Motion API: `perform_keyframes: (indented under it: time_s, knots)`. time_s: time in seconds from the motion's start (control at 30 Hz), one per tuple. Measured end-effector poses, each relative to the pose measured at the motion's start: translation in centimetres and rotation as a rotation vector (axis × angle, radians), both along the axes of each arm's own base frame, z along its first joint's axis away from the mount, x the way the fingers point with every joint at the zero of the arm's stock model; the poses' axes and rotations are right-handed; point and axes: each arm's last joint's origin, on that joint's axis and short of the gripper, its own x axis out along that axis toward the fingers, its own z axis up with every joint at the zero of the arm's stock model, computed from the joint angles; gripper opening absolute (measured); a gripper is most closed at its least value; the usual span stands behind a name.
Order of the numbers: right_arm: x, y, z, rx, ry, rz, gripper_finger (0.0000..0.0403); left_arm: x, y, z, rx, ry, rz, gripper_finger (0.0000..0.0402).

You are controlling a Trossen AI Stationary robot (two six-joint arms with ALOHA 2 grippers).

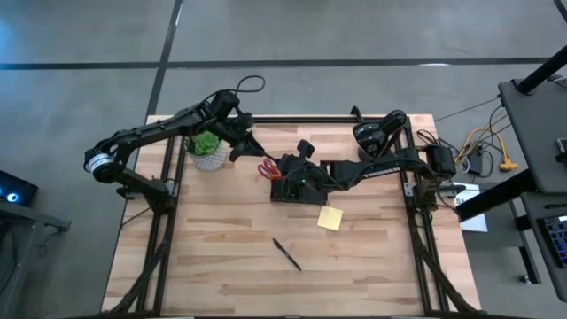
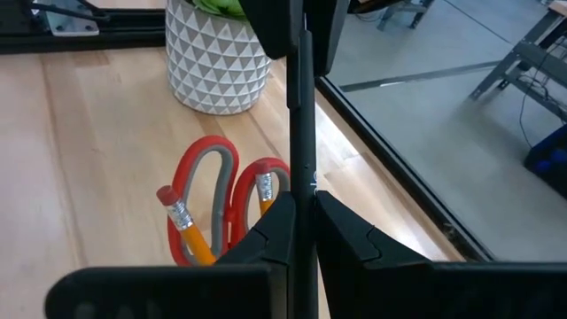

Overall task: Pick and place office supplies into organizer
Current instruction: Put the top black pen into the black desk organizer

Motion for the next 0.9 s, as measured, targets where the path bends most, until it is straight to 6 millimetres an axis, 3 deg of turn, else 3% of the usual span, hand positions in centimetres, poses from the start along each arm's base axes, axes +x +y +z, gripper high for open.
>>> perform_keyframes:
  time_s: [0.17,0.37,0.67,0.9]
  knots:
    - [0.0,0.0,0.0,0.001,0.000,-0.001,0.0022,0.0,0.0,-0.1,-0.001,0.004,0.001,0.0050]
    - [0.0,0.0,-0.1,-0.004,0.006,-0.008,0.0033,0.0,0.0,-0.2,0.022,0.013,0.018,0.0034]
    - [-0.9,-0.1,-0.9,0.016,0.055,-0.164,0.0101,-0.1,-0.2,0.0,0.150,0.047,0.065,0.0031]
    - [-3.3,1.9,-2.8,0.095,0.254,-0.256,0.0152,0.2,-0.9,0.4,0.176,0.031,0.037,0.0030]
